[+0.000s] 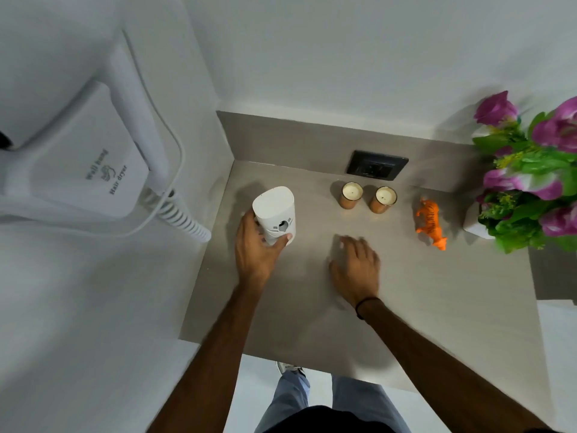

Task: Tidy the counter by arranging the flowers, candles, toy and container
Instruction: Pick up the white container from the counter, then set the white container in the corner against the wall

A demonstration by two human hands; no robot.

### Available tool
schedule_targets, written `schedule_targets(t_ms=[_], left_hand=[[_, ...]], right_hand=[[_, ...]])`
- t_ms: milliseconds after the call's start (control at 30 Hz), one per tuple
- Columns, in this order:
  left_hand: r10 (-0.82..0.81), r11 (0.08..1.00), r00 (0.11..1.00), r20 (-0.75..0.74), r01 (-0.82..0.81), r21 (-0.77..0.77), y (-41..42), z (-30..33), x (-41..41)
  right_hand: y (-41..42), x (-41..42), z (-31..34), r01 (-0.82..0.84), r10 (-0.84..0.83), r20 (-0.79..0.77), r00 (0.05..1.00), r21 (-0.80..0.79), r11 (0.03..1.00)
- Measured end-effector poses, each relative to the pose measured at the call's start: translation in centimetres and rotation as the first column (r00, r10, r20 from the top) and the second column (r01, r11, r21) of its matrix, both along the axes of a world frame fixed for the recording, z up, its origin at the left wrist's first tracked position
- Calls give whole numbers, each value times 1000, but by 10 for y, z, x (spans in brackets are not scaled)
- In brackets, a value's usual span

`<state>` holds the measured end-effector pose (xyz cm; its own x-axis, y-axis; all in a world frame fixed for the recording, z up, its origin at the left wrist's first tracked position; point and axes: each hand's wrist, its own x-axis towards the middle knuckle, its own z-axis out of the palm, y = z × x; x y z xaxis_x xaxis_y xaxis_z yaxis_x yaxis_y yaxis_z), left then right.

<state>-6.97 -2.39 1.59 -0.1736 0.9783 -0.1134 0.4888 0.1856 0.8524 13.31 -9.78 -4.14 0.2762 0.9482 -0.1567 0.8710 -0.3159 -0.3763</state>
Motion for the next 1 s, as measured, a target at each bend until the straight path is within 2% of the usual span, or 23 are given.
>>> schedule_targets(t_ms=[33, 100, 167, 233, 367, 533, 633, 733, 867, 1000], left_hand=[[16, 1000, 1000, 26, -17, 19, -4, -5, -2], [51, 997, 998, 39, -53, 52, -8, -13, -4], [89, 993, 994, 67, -94, 69, 0, -16, -3], [136, 987, 986, 98, -143, 68, 19, -17, 0], [236, 960, 963, 130, -251, 120, 66, -16, 4], [398, 904, 915, 72, -404, 137, 129, -19, 6], [461, 871, 883, 87, -469, 145, 149, -24, 4], [478, 855, 872, 100, -489, 173, 155, -30, 0], [455, 862, 884, 105, -468, 196, 154, -32, -1], [468, 869, 883, 22, -465, 171, 133, -39, 5]], right_hand=[[16, -9, 6, -26, 34, -144, 989, 57, 998], [49, -27, 19, -49, 89, -409, 908, 107, 993], [81, -43, 26, -57, 115, -546, 830, 123, 991], [112, -54, 29, -20, 98, -614, 783, 132, 991], [171, -70, 36, 4, 83, -682, 727, 125, 992], [238, -91, 43, -29, 114, -736, 667, 128, 991], [259, -100, 40, -60, 137, -729, 671, 131, 990], [270, -105, 34, -70, 135, -712, 689, 120, 990], [276, -102, 30, -97, 104, -740, 665, 52, 994], [237, -84, 27, -103, 108, -710, 696, 50, 993]])
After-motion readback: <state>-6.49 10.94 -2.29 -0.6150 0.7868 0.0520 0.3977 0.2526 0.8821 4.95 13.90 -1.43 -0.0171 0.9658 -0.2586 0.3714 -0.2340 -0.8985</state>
